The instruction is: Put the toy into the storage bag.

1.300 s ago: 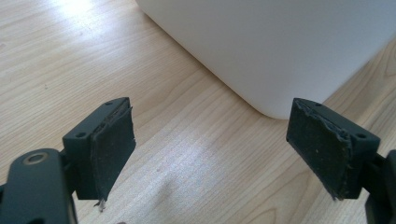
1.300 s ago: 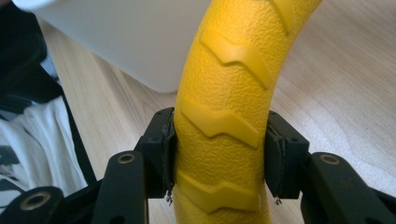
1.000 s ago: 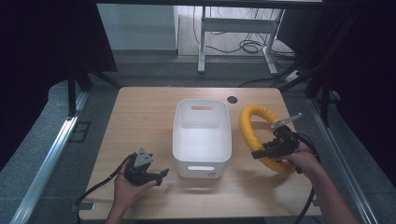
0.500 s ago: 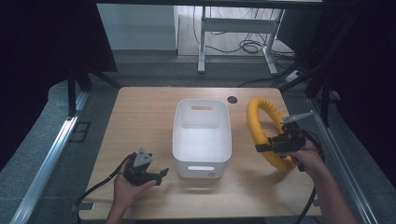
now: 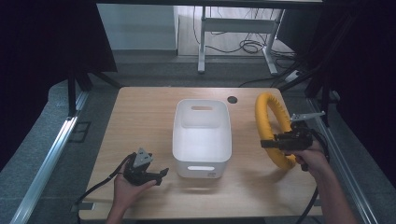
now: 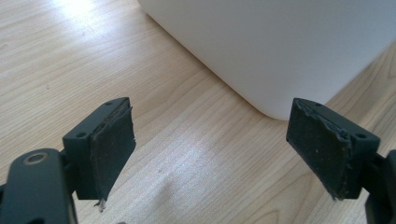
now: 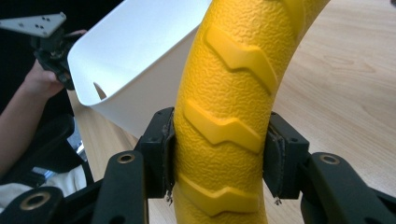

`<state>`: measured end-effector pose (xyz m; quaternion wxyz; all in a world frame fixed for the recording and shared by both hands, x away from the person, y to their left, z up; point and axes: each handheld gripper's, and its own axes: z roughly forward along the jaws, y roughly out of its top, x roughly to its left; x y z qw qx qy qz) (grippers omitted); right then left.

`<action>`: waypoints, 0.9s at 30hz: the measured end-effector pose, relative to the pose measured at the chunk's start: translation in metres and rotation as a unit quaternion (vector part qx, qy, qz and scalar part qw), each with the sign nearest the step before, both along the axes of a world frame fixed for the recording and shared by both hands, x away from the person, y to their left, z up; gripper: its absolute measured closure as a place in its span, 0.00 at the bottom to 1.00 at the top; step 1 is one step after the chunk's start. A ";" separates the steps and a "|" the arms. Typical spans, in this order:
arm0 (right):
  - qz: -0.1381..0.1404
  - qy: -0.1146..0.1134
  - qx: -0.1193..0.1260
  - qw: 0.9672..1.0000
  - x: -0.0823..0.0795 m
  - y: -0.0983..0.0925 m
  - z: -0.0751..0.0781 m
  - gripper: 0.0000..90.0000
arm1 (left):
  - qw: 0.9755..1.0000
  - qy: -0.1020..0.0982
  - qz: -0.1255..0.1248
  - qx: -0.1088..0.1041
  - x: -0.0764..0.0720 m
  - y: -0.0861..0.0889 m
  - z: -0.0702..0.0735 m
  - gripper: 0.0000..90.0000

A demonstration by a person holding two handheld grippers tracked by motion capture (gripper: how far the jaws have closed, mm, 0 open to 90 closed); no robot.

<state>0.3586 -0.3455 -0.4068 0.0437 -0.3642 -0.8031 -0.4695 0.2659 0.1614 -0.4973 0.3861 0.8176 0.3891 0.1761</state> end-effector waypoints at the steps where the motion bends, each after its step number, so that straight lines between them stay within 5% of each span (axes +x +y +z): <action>1: -0.001 -0.002 0.002 1.000 0.000 -0.001 0.001 0.56 | 1.000 0.000 0.000 0.000 0.000 0.000 0.000 0.17; 13: -0.019 -0.034 0.044 0.998 -0.005 -0.012 0.015 0.56 | 1.000 -0.002 0.001 0.000 0.000 0.001 0.001 0.17; 27: -0.027 -0.070 0.076 0.994 -0.010 -0.004 0.025 0.56 | 1.000 -0.002 0.003 0.001 0.000 0.001 0.001 0.17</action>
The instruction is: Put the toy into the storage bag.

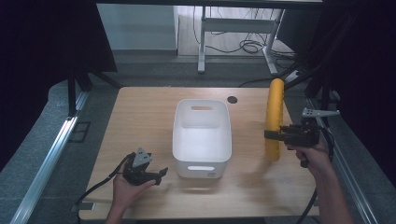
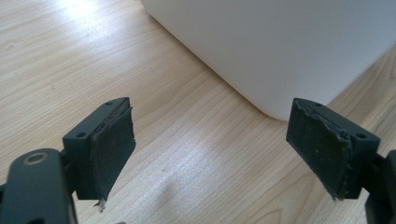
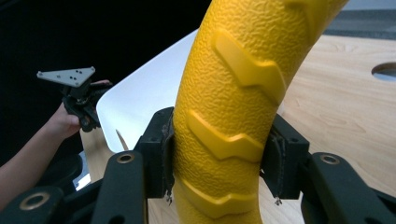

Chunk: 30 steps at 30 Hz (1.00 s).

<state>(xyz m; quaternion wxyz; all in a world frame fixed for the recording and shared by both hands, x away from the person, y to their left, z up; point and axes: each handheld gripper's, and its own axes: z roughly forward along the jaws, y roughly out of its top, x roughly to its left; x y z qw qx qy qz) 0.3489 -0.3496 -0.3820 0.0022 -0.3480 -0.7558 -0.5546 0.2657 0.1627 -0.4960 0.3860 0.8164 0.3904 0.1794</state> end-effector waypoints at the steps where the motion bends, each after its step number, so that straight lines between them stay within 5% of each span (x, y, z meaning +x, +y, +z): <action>1: -0.003 -0.003 0.002 1.000 -0.001 0.001 0.001 0.56 | 1.000 0.000 0.000 0.000 0.000 0.000 0.000 0.17; 14: -0.067 -0.049 0.048 0.995 -0.013 0.019 0.007 0.56 | 1.000 -0.001 0.002 0.000 0.000 0.001 0.000 0.17; 30: -0.136 -0.120 0.085 0.980 -0.030 0.057 0.024 0.55 | 1.000 0.001 0.001 -0.011 0.000 0.004 0.001 0.17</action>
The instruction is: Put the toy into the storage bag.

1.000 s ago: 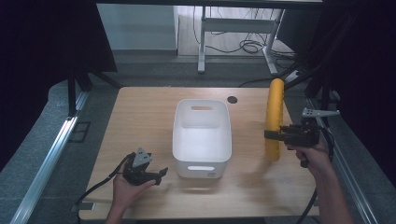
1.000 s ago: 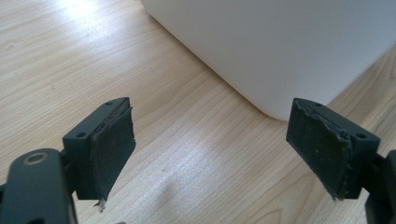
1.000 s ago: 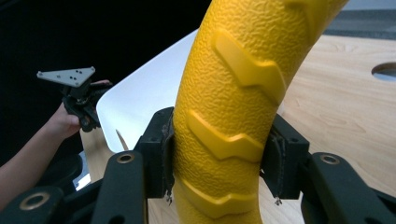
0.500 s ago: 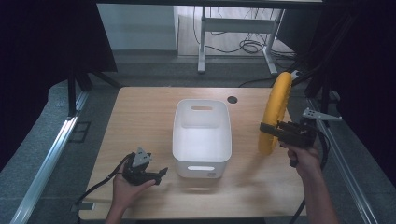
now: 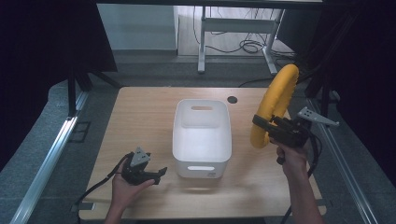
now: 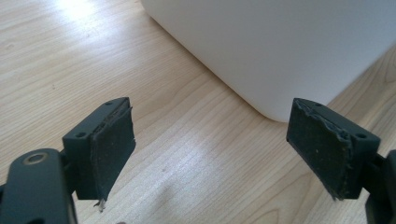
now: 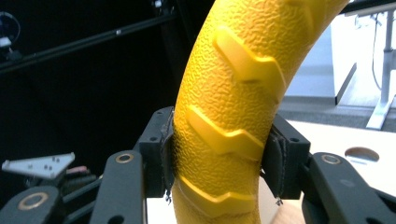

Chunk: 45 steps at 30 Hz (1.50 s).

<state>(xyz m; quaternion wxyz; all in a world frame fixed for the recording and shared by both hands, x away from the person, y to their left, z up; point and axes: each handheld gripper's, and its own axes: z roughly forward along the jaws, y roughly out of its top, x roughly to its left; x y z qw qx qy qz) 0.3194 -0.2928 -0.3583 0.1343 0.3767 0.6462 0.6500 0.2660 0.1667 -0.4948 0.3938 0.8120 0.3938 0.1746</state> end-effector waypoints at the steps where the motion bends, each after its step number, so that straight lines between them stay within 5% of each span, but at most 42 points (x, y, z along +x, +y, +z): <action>1: -0.005 -0.003 0.006 1.000 -0.001 0.002 0.002 0.55 | 1.000 0.000 0.000 0.001 0.000 0.000 0.000 0.17; 22: -0.023 -0.069 0.027 0.997 -0.007 0.040 0.034 0.55 | 1.000 0.007 0.004 0.005 0.001 -0.002 -0.002 0.17; 45: 0.023 -0.121 0.045 0.991 -0.020 0.090 0.068 0.55 | 1.000 0.010 0.007 0.005 0.002 -0.003 -0.003 0.17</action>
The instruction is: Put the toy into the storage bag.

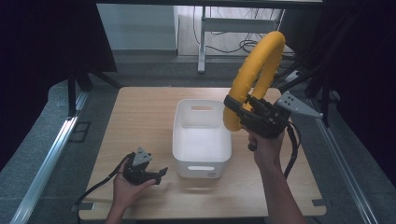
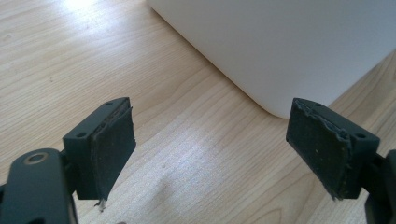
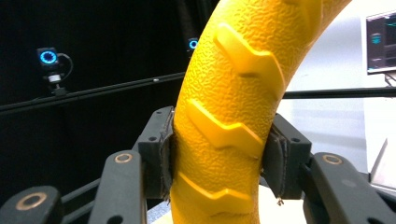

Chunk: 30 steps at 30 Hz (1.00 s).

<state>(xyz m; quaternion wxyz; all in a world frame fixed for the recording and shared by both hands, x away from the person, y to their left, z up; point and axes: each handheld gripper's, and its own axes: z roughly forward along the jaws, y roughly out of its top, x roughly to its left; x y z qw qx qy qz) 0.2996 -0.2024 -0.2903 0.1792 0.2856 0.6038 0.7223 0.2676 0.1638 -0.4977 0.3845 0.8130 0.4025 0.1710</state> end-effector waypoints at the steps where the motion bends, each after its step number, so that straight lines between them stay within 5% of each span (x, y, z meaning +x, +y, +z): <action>1: 0.002 -0.002 -0.001 1.000 -0.001 0.003 0.000 0.55 | 1.000 0.000 0.000 0.000 0.000 0.000 0.000 0.17; 30: 0.057 0.011 0.015 0.998 -0.009 0.068 -0.019 0.54 | 1.000 0.004 -0.003 0.006 0.001 0.001 -0.001 0.17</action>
